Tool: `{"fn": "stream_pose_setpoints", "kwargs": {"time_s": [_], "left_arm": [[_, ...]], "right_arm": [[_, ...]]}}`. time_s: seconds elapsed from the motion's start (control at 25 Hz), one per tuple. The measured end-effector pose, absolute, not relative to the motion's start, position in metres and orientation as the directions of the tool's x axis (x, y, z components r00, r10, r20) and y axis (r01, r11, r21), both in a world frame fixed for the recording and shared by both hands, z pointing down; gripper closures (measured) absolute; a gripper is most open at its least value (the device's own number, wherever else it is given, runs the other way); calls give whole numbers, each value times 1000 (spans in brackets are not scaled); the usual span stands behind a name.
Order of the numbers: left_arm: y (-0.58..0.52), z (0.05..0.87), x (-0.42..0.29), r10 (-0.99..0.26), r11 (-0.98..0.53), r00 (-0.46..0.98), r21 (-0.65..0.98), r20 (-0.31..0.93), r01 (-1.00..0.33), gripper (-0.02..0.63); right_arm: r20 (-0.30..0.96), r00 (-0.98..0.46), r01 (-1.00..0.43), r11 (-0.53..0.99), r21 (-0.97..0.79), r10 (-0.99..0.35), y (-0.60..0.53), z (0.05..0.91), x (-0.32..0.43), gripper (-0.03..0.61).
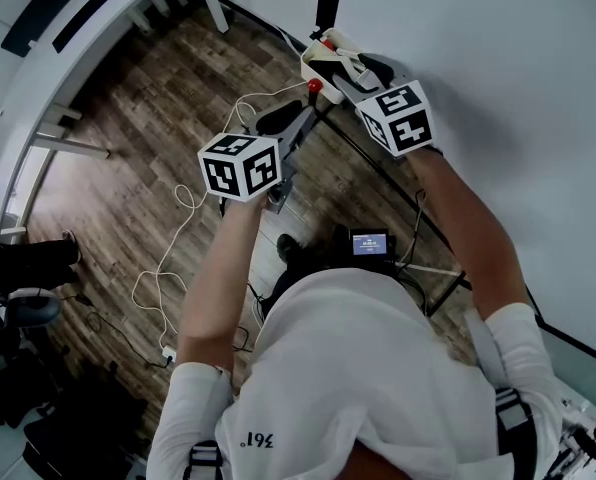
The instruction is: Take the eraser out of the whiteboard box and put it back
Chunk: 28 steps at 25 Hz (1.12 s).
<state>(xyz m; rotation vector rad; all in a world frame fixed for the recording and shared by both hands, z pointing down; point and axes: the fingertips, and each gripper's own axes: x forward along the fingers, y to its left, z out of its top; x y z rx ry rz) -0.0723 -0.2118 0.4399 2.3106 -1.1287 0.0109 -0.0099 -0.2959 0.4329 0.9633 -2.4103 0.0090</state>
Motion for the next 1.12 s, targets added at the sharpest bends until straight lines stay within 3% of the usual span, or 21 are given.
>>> {"fn": "stream_pose_setpoints", "kwargs": {"time_s": [0.28, 1.12], "left_arm": [[-203, 421, -75, -721, -518, 656, 456, 224, -724, 514], [-168, 372, -76, -751, -532, 646, 454, 137, -715, 514]], "right_arm": [[443, -626, -643, 746, 172, -642, -280, 401, -4, 342], [323, -634, -703, 698, 137, -702, -229, 338, 29, 488]]}}
